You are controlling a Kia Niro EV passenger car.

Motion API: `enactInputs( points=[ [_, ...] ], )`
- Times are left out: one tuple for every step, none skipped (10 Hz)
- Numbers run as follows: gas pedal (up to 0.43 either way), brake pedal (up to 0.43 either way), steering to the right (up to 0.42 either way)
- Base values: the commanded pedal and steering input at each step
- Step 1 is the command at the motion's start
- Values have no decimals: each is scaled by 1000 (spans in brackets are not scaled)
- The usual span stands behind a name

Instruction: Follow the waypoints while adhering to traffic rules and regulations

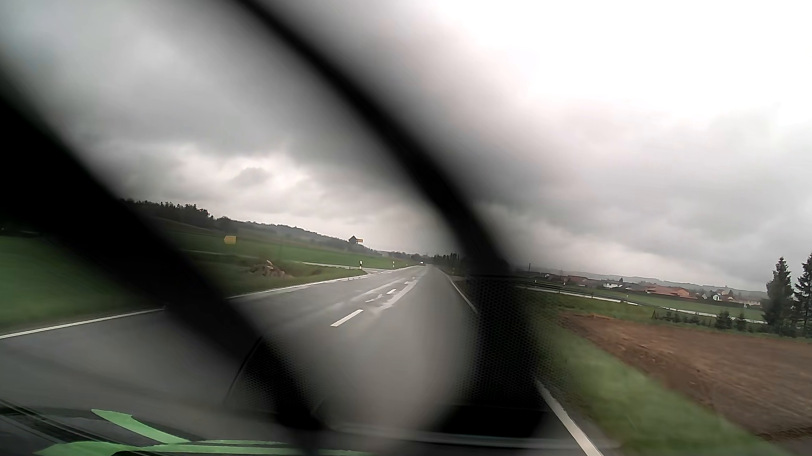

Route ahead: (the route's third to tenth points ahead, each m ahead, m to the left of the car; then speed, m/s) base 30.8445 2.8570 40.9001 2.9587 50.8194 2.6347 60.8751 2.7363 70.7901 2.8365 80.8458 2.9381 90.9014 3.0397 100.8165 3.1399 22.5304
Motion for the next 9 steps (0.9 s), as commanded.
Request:
enactInputs(
  points=[
    [138, 0, -5],
    [138, 0, -5],
    [150, 0, -5],
    [157, 0, -4],
    [157, 0, -3],
    [157, 0, -2],
    [130, 0, -1],
    [110, 0, 0],
    [98, 0, 1]
  ],
)
